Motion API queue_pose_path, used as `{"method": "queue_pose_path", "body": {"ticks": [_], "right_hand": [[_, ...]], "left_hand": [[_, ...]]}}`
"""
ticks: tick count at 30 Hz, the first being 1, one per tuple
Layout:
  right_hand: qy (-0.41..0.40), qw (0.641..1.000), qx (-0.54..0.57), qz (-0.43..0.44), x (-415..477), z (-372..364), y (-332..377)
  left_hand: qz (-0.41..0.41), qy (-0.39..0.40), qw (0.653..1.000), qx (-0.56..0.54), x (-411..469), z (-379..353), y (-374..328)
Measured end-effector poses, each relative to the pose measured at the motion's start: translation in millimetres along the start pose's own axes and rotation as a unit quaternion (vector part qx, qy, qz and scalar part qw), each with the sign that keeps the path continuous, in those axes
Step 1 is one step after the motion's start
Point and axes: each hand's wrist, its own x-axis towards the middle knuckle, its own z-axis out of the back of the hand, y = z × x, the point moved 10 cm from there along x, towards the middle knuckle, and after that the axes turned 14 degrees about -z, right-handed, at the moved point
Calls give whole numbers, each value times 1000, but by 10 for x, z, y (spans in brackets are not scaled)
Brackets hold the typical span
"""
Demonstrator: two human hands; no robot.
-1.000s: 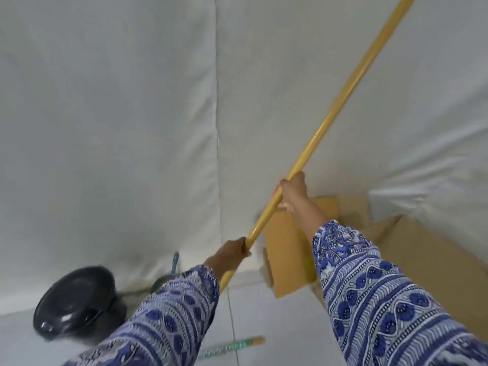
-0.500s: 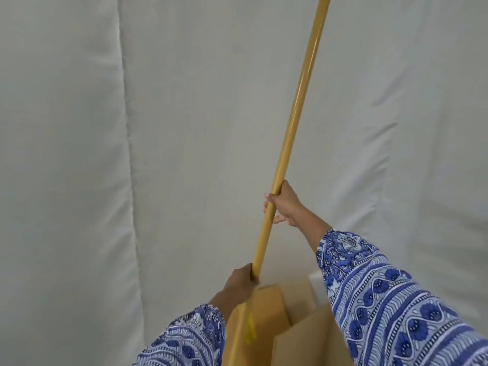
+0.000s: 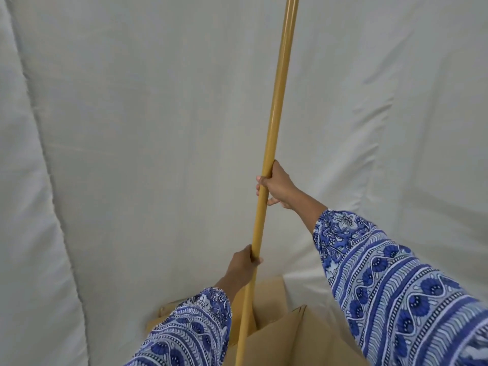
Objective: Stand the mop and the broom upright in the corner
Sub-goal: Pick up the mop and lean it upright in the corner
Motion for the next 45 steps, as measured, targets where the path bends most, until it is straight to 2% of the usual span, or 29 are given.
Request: {"method": "queue_pose_path", "body": {"ticks": [11, 18, 22, 28, 35, 45], "right_hand": [[8, 999, -42, -19, 1355, 271, -914], [29, 997, -65, -11, 2133, 360, -1292], [59, 995, -76, -7, 2518, 400, -1293], [76, 990, -111, 43, 2807, 398, -899], [115, 980, -152, 59, 2819, -20, -1199], [169, 978, -119, 24, 3107, 32, -1073]], "left_hand": [[58, -7, 998, -31, 1024, -974, 614], [94, -29, 995, -21, 1504, -1306, 874], [102, -53, 993, 6, 1766, -1299, 899], [109, -98, 989, 4, 2085, -1080, 843], [179, -139, 974, 12, 1884, -1143, 1234], [195, -129, 972, 11, 2132, -1090, 1210]]}}
